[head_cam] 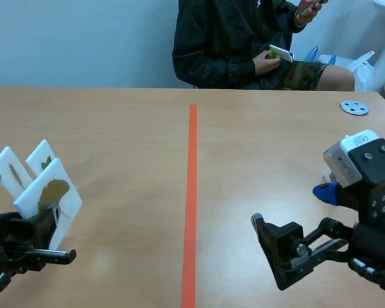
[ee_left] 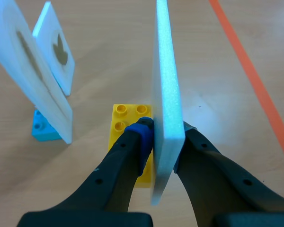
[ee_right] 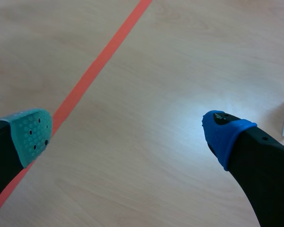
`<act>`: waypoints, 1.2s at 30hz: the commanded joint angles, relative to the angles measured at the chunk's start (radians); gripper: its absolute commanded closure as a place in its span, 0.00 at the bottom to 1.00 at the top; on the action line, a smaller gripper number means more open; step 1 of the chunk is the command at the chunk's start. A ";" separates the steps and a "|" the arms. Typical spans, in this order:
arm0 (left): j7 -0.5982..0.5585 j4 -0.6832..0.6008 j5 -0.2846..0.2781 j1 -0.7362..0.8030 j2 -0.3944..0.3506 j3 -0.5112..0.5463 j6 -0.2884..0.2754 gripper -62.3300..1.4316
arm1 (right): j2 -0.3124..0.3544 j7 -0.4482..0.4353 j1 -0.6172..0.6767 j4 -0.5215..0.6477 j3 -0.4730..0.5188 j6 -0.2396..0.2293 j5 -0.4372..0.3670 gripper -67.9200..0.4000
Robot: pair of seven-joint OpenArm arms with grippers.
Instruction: Sort the leaf by its shape. The table is split by an orange tape line. A compound leaf with several leaflets goes to the left side, a simple leaf with one blade goes to the right side. Return to the home posture when a red brick is placed on the table.
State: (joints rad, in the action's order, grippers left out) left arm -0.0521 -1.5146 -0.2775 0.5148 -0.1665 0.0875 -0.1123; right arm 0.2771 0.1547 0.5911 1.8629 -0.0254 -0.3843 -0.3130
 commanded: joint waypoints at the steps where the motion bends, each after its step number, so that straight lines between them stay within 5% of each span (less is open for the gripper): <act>1: -0.039 0.011 -0.004 -0.003 0.025 0.011 -0.004 0.91 | 0.011 -0.022 -0.012 0.022 0.014 0.003 -0.004 0.00; 20: -0.112 0.312 0.012 -0.168 0.066 0.061 -0.002 0.90 | 0.011 -0.022 -0.012 0.022 0.014 0.003 -0.004 0.00; 36: -0.113 0.242 0.045 -0.138 0.066 0.061 -0.007 0.14 | 0.011 -0.022 -0.013 0.022 0.014 0.003 -0.004 0.00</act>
State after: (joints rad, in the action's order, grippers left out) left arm -0.1471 -1.2232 -0.2279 0.3691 -0.0975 0.1398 -0.1139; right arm 0.2775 0.1547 0.5911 1.8629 -0.0254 -0.3843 -0.3130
